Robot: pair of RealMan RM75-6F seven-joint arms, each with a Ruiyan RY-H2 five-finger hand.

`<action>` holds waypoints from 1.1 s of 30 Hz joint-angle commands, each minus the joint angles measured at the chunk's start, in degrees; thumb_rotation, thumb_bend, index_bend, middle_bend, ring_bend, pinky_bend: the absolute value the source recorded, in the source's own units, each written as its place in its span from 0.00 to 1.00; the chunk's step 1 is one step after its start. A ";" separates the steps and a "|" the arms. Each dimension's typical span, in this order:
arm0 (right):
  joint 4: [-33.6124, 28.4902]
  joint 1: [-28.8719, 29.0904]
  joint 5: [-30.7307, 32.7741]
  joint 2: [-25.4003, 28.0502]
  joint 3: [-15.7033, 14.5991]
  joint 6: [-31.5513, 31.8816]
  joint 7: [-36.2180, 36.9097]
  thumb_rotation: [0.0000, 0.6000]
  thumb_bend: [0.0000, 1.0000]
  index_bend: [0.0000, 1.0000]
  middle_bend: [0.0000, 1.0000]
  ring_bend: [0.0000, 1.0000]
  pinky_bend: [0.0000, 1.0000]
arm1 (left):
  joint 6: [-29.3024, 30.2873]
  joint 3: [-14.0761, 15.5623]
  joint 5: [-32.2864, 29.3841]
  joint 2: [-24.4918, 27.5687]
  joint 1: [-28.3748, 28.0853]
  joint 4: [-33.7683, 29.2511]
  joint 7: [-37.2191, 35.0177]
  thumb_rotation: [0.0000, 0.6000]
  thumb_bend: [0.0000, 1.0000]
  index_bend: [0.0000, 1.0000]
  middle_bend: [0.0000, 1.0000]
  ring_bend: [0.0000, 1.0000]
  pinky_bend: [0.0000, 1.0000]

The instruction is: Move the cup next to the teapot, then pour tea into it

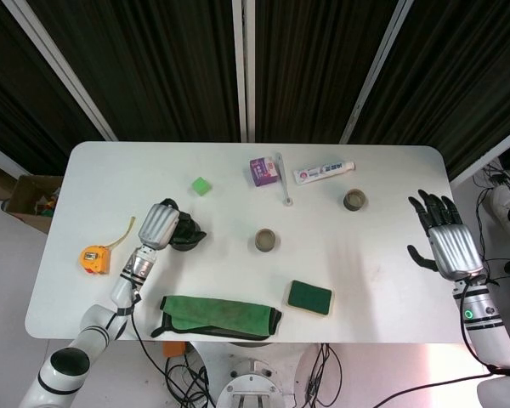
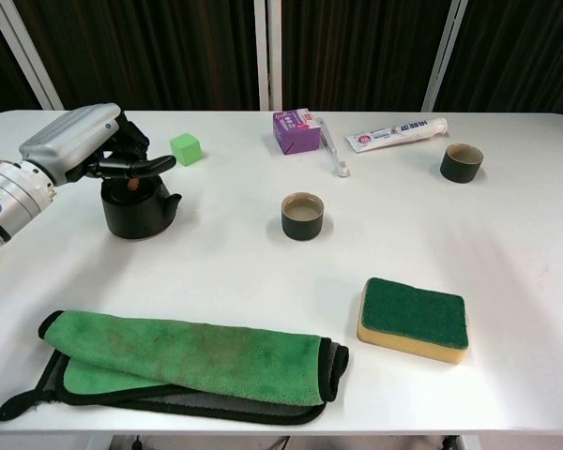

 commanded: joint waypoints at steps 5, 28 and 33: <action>0.06 -0.03 -0.08 -0.06 0.02 0.17 0.11 1.00 0.27 0.00 0.00 0.00 0.00 | -0.31 0.06 0.01 0.24 -0.20 -0.02 0.33 0.21 0.12 0.79 0.79 0.70 0.38; 0.78 -2.19 -0.82 0.82 -1.47 2.31 -0.64 1.00 0.27 0.00 0.00 0.00 0.00 | 11.62 1.19 2.35 22.69 3.75 -23.36 11.56 0.00 0.12 0.14 0.16 0.08 0.15; 2.48 -7.25 0.14 1.93 -3.47 7.42 -4.94 1.00 0.26 0.00 0.00 0.00 0.00 | 13.76 6.06 -0.59 48.11 14.17 -59.99 31.93 0.00 0.12 0.14 0.16 0.08 0.15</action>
